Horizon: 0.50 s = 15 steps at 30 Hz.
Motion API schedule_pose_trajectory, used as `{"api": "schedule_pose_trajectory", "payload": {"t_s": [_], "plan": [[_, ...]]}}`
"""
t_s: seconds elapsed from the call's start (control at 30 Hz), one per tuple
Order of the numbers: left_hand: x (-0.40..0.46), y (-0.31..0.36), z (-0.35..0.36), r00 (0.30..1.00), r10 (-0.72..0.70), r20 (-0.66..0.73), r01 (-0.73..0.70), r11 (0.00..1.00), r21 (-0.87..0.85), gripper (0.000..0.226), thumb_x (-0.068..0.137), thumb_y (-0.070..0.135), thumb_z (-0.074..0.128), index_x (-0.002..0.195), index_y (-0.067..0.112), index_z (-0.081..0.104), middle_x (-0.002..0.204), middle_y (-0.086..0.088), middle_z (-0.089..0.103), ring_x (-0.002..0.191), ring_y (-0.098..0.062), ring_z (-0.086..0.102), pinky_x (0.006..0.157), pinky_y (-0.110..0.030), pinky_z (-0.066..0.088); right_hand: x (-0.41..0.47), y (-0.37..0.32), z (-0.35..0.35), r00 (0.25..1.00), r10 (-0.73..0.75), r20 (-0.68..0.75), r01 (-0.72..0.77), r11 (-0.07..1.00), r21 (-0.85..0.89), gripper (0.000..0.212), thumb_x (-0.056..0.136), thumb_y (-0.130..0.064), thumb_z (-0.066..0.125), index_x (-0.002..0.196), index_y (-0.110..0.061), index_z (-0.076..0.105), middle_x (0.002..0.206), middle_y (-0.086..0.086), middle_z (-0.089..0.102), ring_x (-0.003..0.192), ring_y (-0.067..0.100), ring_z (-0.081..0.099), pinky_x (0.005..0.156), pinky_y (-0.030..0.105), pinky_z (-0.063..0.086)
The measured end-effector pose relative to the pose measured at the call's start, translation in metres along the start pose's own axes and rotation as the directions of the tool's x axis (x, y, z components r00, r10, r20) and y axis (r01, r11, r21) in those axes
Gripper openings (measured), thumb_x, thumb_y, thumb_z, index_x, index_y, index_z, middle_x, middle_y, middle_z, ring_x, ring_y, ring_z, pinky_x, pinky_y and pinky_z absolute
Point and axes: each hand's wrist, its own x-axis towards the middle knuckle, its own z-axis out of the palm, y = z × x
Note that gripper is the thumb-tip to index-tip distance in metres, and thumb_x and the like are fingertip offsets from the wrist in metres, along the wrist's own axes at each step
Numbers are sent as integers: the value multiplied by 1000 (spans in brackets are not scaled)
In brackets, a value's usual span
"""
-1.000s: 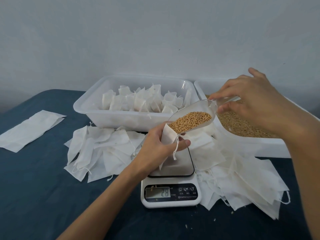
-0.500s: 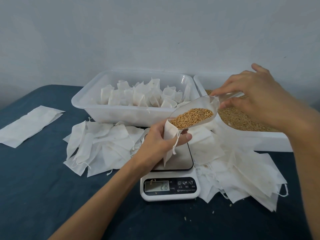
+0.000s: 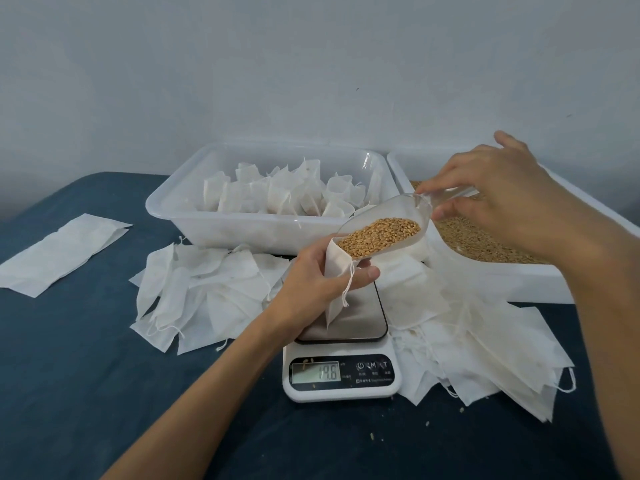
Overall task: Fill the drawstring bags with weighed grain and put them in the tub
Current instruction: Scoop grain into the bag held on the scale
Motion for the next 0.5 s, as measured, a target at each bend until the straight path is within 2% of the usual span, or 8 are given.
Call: {"api": "schedule_pose_trajectory", "payload": {"t_s": [0.07,0.23,0.5], "plan": [[0,1,-1,1000,-8,6,8,1000,-18,45,83,17,86,124,11,70,119,-14,75,114,-22,71,100,-29,55,0,0,0,1000,2,4,-2,1000,-6,28,87,-28,76,113,-38,74,106,-6,70,114,20,55,121,43,4],[-1,1,0,1000,-24,8,25,999,-30,42,86,10,85,125,13,69,119,-9,76,115,-19,72,100,-28,55,0,-2,0,1000,6,6,-6,1000,-12,28,86,-28,76,113,-37,74,107,-5,70,115,21,56,121,44,4],[-2,3,0,999,-32,-12,32,999,-30,41,86,11,84,124,13,70,113,-7,77,111,-16,73,93,-20,54,0,-3,0,1000,-5,-1,5,1000,-29,28,86,-30,75,114,-37,74,107,-6,70,115,21,55,122,45,5]]}}
